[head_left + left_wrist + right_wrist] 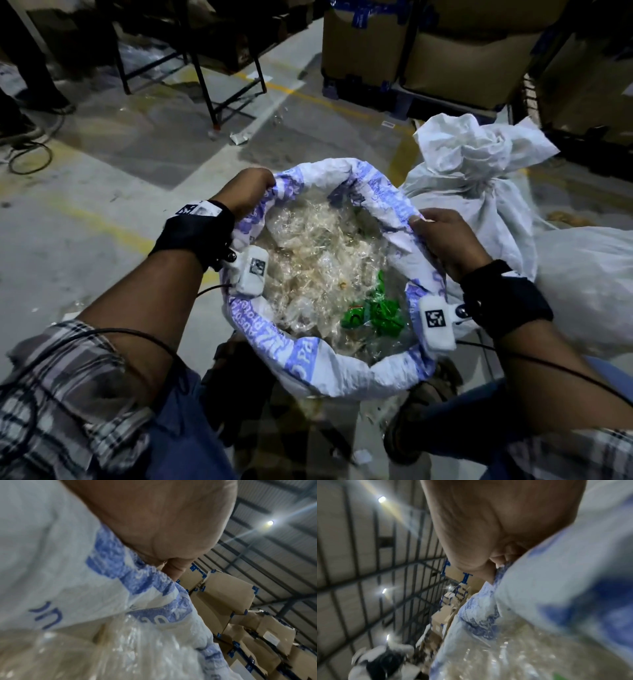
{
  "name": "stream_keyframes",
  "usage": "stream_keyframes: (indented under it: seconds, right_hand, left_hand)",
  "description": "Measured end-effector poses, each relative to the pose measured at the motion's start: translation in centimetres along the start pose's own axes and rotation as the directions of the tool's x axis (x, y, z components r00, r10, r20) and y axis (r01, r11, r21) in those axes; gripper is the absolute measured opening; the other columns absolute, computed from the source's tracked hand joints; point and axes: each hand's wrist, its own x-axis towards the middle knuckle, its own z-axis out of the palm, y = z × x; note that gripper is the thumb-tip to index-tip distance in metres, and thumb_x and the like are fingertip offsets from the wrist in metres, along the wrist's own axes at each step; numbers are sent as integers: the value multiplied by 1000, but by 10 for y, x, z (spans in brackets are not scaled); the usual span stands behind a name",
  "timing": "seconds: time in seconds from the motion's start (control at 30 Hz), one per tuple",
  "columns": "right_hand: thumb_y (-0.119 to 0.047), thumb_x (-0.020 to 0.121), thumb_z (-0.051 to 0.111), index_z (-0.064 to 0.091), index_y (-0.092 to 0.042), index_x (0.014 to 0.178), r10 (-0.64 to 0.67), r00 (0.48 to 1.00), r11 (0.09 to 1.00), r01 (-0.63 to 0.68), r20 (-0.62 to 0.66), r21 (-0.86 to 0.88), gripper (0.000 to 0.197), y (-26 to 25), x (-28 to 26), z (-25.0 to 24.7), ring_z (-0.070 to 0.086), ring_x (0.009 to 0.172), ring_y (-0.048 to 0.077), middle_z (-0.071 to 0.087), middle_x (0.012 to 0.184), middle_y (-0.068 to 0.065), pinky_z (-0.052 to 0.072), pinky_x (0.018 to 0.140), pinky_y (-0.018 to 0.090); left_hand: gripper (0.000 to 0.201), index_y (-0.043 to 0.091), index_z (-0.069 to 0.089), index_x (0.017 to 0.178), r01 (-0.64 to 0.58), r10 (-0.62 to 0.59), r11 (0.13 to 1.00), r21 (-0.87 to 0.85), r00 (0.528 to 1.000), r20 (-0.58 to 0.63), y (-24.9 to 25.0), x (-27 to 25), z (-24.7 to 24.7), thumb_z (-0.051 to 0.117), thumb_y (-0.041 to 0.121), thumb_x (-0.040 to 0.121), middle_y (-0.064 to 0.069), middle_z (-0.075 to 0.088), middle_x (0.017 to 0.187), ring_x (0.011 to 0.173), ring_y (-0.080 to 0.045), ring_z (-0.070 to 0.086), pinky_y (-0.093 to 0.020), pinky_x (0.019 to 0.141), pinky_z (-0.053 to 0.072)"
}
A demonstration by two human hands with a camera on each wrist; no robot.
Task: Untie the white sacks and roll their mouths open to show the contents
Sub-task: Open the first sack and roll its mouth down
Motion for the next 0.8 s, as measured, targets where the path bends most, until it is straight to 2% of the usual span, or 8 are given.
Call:
stream_keyframes:
  seconds: [0.17, 0.27, 0.33, 0.4, 0.47, 0.57, 0.63, 0.8]
  right_hand:
    - [1, 101, 36, 75, -1, 67, 231, 936, 873, -320, 266, 368, 51, -9, -7, -12, 68, 51, 15, 70, 58, 5, 55, 49, 22]
    - [-8, 100, 38, 73, 2, 94, 254, 903, 773, -405, 347, 488, 37, -14, -14, -8, 65, 72, 29, 67, 79, 17, 55, 70, 36]
    - [-11, 99, 46, 65, -7, 98, 255, 937, 817, -342, 240, 465, 20, -14, -11, -3, 58, 69, 25, 62, 78, 12, 50, 66, 34]
    - [-20, 95, 60, 60, -17, 98, 178, 982, 956, -186, 55, 226, 4, -13, -10, 0, 53, 67, 20, 59, 79, 5, 45, 65, 32]
    - [-35, 89, 72, 54, -20, 112, 138, 990, 988, -139, -13, -72, 33, -6, -13, 3, 59, 75, 23, 63, 91, 7, 49, 67, 36]
    - [-46, 82, 78, 51, -21, 122, 164, 980, 955, -130, 110, -268, 54, 5, -36, 16, 66, 85, 26, 67, 100, 9, 58, 61, 38]
    - [-56, 80, 75, 51, -24, 122, 220, 951, 922, -130, 218, -365, 58, 11, -53, 28, 69, 88, 26, 66, 104, 5, 64, 64, 44]
    - [-36, 93, 66, 57, -22, 124, 325, 876, 946, -309, 357, -102, 35, 14, -75, 56, 62, 102, 24, 63, 118, 7, 60, 81, 54]
  left_hand:
    - [30, 17, 52, 64, 87, -104, 983, -161, 990, -96, 7, -1, -4, 51, 10, 93, 2, 46, 47, 34, -7, 37, -18, 34, 27]
    - [22, 17, 56, 70, 65, -69, 988, -138, 997, -22, 1, 3, -6, 56, 13, 92, 1, 52, 67, 55, -9, 48, -25, 58, 42]
    - [11, 10, 60, 75, 16, -23, 992, -127, 998, -51, 0, 2, -8, 61, 15, 84, -3, 50, 63, 49, -12, 43, -27, 54, 34]
    - [10, 11, 61, 73, 3, -10, 997, -73, 995, -95, -2, 1, -10, 62, 19, 79, -3, 49, 57, 47, -15, 40, -25, 50, 30]
    - [15, 14, 58, 71, 30, -30, 1000, -2, 994, -101, -3, 0, -16, 61, 28, 75, -5, 52, 59, 48, -19, 45, -22, 47, 34]
    - [36, 12, 66, 107, 116, -88, 954, 278, 990, -111, -12, 2, -27, 62, 41, 85, -18, 68, 103, 90, -33, 66, -34, 77, 53]
    - [45, 10, 56, 134, 145, -97, 890, 433, 987, -129, -19, 3, -35, 57, 35, 97, -21, 60, 135, 120, -37, 59, -38, 100, 47]
    - [35, 3, 60, 129, 110, -112, 892, 438, 994, -22, -24, 3, -45, 54, 18, 98, -24, 64, 126, 105, -38, 64, -34, 84, 47]
